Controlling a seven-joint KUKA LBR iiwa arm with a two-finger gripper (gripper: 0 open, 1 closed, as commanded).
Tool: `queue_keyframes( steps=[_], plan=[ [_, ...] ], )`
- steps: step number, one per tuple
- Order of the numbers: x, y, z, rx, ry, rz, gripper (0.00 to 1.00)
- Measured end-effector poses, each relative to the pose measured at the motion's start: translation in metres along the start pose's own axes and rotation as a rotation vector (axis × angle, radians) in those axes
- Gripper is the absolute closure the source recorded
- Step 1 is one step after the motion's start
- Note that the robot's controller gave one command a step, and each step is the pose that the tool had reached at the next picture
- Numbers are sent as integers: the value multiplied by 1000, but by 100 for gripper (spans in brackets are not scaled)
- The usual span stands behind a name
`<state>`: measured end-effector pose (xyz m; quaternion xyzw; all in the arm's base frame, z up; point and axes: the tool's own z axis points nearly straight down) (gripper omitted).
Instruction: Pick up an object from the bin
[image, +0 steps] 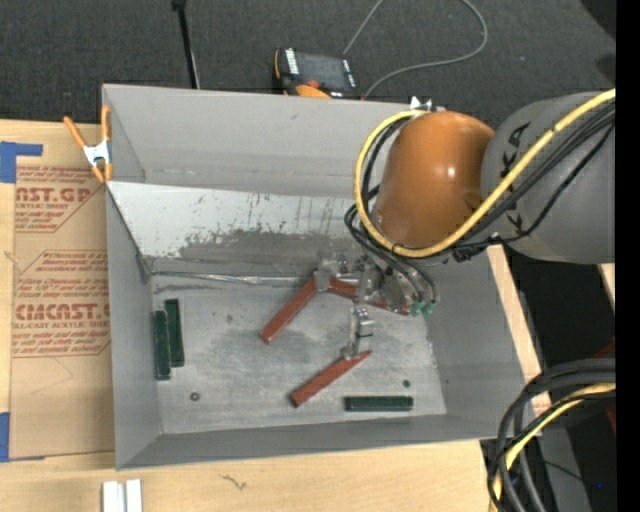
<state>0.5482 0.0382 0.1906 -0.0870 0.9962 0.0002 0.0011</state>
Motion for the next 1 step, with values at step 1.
queue_keyframes(
  steps=[1],
  plan=[
    [60, -3, 123, -1, -2, -191, 0]
  ],
)
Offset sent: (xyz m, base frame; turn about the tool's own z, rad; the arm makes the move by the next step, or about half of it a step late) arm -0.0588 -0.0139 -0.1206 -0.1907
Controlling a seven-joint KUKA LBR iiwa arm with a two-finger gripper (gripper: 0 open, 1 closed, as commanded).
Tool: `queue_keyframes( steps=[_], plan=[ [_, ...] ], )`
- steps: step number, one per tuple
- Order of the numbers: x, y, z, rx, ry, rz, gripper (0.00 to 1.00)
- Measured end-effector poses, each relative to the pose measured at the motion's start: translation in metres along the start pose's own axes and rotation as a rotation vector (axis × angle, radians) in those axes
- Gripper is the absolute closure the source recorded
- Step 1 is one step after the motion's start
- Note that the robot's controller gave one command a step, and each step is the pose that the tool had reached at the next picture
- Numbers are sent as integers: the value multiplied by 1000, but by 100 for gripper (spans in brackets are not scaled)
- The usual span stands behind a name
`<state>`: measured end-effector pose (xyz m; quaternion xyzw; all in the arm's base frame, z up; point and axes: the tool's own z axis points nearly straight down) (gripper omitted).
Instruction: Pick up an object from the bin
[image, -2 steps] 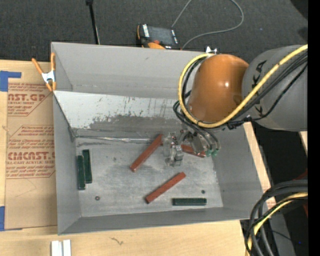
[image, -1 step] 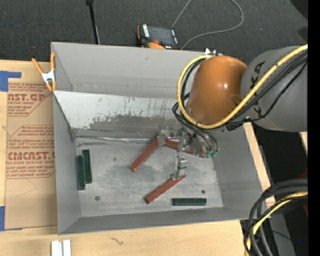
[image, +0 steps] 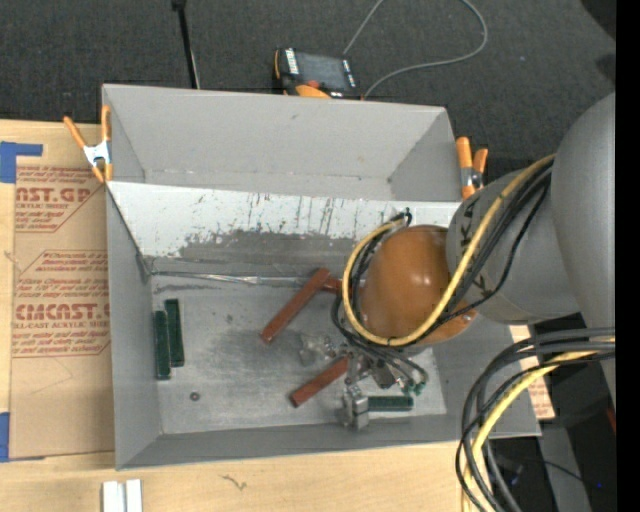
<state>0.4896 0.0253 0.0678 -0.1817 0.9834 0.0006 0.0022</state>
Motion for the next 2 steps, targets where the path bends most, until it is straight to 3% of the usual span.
queue_keyframes(
  steps=[1, 2],
  plan=[
    [0, 0, -2, -1, 5, 0, 100],
    [-26, -9, -155, 3, -5, -17, 100]
  ],
)
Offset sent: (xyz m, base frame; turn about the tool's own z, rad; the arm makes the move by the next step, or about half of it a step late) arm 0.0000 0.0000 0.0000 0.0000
